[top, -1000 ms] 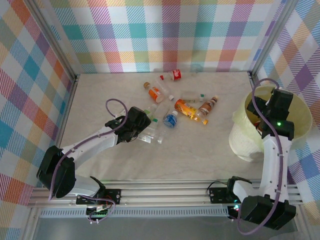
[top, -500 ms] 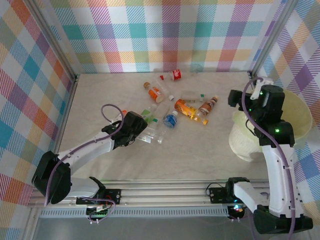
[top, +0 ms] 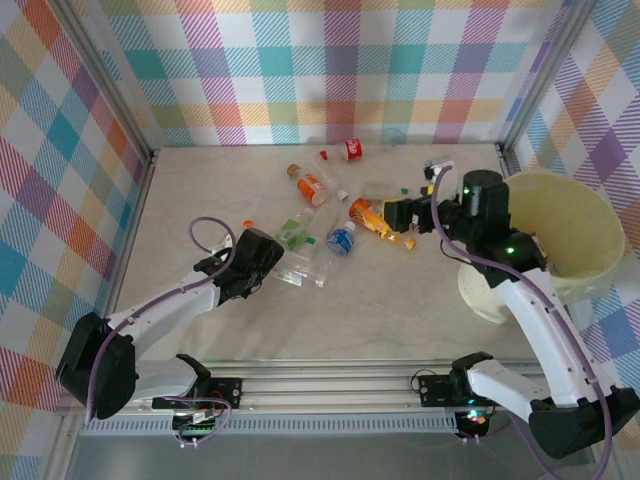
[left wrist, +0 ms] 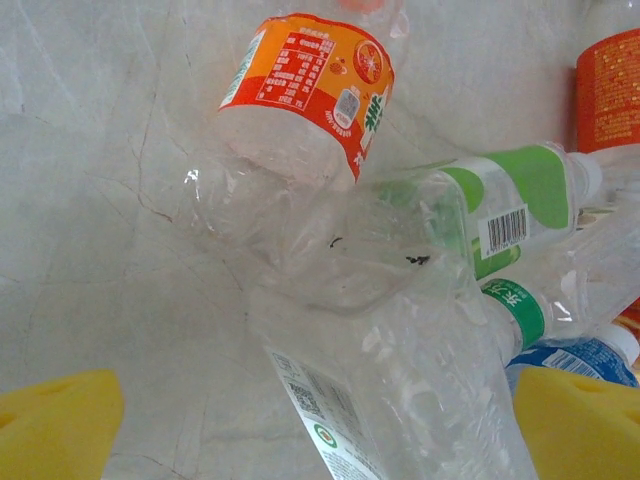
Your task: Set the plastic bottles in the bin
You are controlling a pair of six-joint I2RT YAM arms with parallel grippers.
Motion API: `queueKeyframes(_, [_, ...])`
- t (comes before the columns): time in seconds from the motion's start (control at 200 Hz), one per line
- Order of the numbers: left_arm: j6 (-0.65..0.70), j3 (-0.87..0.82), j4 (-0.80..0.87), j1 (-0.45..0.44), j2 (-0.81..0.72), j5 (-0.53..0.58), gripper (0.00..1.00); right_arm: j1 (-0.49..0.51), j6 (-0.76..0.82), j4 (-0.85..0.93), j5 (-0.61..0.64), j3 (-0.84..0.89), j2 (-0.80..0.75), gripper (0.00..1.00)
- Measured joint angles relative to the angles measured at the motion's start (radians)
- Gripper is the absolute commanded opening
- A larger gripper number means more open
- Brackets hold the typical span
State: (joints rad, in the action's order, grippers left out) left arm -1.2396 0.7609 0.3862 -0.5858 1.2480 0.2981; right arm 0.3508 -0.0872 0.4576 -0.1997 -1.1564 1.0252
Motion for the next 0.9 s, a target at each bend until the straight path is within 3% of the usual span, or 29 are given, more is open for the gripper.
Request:
queueKeyframes(0.34, [-0.045,0.135,0.034,0.000,0.120,-0.033,1.00,0.073,-0.067,-0.165,-0.098,0.148,0.046,1.00])
queueKeyframes(0.685, [-0.130,0.207,0.078,0.000,0.246,-0.054,1.00,0.101,-0.078,-0.171,-0.089,0.178,0.034,1.00])
queueKeyframes(0.9, [-0.147,0.254,0.087,0.000,0.313,-0.073,0.93,0.103,-0.082,-0.162,-0.081,0.194,-0.003,1.00])
